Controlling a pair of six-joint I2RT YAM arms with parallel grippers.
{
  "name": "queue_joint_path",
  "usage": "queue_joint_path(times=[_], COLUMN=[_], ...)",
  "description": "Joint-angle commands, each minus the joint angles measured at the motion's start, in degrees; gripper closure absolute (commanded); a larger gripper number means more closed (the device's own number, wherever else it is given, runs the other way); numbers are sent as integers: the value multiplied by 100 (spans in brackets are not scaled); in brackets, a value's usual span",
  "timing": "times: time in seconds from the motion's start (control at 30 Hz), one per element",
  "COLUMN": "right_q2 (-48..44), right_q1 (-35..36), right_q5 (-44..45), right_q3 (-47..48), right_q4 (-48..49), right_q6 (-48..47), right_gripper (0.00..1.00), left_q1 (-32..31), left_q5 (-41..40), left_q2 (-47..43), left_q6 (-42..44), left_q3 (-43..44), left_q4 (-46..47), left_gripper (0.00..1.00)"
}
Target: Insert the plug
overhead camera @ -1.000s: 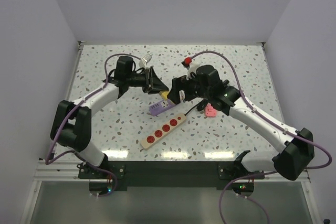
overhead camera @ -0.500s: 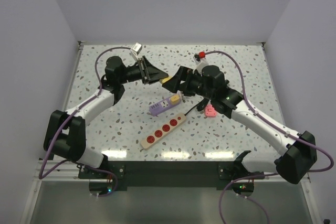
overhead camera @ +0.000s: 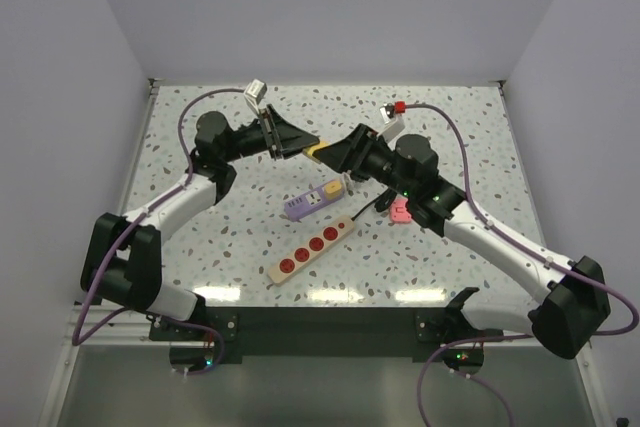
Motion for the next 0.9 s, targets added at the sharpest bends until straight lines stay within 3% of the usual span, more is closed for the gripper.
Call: queue_joint_path(times=[0.0, 0.23, 0.63, 0.77, 0.8, 0.87], right_q2=[-158, -62, 343, 317, 291, 220], right_q1=[-22, -31, -22, -31, -31, -31], right_q5=[194, 63, -263, -228, -158, -52], right_q3=[71, 19, 54, 18, 1, -17], right_q4=[629, 830, 1384, 1438, 1438, 1359], right_q6=[118, 188, 399, 417, 400, 356], right_gripper=[37, 39, 60, 73, 83, 96], left_q1=[46, 46, 38, 38, 38, 46], left_q5=[64, 46, 37, 125, 143, 160], left_q2=[-216, -207, -111, -75, -84, -93], left_q6=[-113, -253, -534, -588, -561, -378], left_q3=[-79, -106, -237, -220, -237, -237], left_q4=[453, 682, 1243, 1332, 1315, 1078], left_gripper=[100, 100, 100, 100, 98, 83])
